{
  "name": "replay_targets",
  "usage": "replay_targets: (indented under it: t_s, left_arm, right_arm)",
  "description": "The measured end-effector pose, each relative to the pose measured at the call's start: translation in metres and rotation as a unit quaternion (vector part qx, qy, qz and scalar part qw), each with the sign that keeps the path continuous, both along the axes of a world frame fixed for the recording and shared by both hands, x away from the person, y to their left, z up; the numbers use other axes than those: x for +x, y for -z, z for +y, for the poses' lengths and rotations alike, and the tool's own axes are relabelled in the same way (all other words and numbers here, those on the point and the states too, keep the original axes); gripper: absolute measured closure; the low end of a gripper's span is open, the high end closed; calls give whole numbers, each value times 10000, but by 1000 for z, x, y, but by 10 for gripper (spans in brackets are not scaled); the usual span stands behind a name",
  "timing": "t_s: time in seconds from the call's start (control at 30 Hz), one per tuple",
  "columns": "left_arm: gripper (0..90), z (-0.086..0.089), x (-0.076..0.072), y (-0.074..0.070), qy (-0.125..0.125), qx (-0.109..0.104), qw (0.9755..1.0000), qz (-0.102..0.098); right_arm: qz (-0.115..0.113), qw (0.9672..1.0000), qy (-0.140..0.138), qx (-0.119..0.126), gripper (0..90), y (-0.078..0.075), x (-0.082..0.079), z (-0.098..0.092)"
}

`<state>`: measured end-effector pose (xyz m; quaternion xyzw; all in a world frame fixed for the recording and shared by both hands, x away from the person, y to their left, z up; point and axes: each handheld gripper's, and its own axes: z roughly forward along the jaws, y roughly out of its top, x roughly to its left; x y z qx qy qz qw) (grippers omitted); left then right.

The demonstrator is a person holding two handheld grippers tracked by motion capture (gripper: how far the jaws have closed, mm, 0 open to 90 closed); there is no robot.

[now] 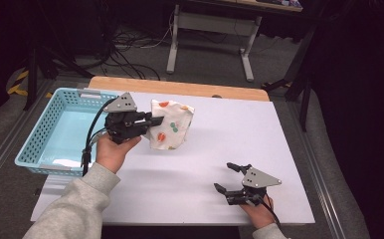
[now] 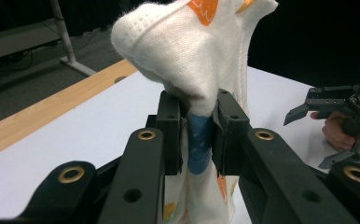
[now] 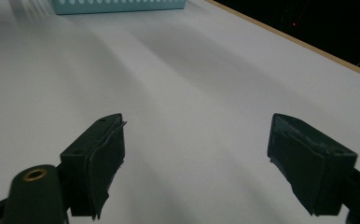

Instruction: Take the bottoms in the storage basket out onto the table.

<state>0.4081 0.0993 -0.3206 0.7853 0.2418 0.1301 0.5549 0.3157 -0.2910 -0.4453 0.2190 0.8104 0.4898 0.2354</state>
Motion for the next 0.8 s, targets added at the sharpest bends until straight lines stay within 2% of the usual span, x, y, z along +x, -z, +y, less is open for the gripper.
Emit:
replay_targets:
  t_s: [0.37, 0.6, 0.7, 0.8]
  left_arm:
    - [761, -20, 0, 14, 158, 22, 9998, 92]
    - [761, -33, 1, 24, 212, 170, 9996, 109]
    - [761, -36, 1, 26, 234, 172, 9995, 115]
    - [761, -40, 2, 34, 283, 182, 9992, 226]
  right_arm:
    - [-7, 10000, 0, -14, 195, 0, 0, 0]
    - [-9, 10000, -4, -7, 195, 0, 0, 0]
    - [-5, 10000, -4, -5, 195, 0, 0, 0]
    - [-7, 10000, -7, -4, 195, 0, 0, 0]
